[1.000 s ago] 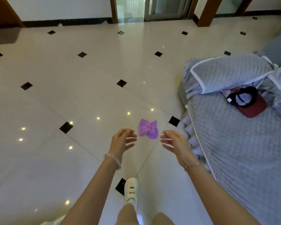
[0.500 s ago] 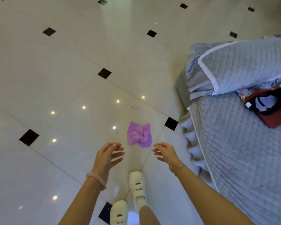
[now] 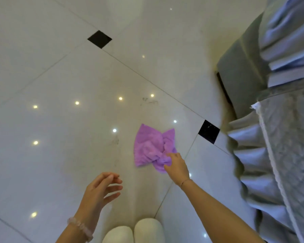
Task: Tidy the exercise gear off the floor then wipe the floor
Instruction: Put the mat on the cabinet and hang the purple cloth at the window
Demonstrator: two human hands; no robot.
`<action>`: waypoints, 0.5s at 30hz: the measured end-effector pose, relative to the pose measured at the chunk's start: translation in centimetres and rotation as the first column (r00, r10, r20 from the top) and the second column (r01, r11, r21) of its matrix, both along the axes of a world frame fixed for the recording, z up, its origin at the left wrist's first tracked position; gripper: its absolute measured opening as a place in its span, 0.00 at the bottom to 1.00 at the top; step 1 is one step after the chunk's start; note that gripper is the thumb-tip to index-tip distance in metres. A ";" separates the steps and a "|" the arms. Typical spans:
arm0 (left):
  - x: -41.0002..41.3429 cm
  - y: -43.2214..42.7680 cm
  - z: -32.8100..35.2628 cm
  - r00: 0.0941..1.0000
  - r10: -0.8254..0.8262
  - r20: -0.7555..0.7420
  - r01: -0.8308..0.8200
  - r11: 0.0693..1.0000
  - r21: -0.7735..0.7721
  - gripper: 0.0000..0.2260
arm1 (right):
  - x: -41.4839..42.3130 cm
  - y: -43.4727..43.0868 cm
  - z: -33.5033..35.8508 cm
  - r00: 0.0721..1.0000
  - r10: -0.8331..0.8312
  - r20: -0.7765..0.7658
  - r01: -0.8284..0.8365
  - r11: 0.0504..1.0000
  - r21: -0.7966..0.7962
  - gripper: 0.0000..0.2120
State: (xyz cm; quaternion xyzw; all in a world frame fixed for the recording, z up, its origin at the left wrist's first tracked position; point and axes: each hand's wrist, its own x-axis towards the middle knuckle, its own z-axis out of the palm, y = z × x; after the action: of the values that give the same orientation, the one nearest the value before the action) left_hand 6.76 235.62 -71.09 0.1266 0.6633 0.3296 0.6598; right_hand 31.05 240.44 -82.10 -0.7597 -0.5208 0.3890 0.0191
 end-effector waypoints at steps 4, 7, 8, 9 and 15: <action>-1.7 0.8 -5.4 0.999 -0.008 -0.045 0.008 1.000 0.000 0.08 | -0.1 1.0 -6.9 0.989 0.017 0.145 -0.019 1.000 0.017 0.18; -3.0 1.1 -6.7 0.996 -0.023 -0.088 0.021 1.000 -0.022 0.09 | 0.0 1.9 -8.3 0.978 0.008 0.209 -0.017 0.999 0.041 0.10; -3.3 1.2 -6.4 0.995 -0.025 -0.098 0.022 0.999 -0.031 0.09 | 0.1 2.2 -7.9 0.980 -0.003 0.201 -0.010 0.998 0.064 0.09; -3.5 1.2 -5.8 0.994 -0.026 -0.106 0.022 0.999 -0.039 0.09 | 0.1 2.5 -7.0 0.985 -0.033 0.171 0.018 0.996 0.088 0.07; -2.3 2.2 5.3 0.993 -0.058 -0.104 0.053 0.998 -0.045 0.09 | 0.5 4.4 6.5 0.955 -0.264 -0.134 0.282 0.950 0.136 0.02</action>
State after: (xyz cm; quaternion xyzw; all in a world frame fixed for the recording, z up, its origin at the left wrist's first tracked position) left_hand 4.44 237.83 -65.78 0.1481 0.7001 0.2900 0.6355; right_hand 31.59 244.81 -75.62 -0.7973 -0.4370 0.3841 0.1610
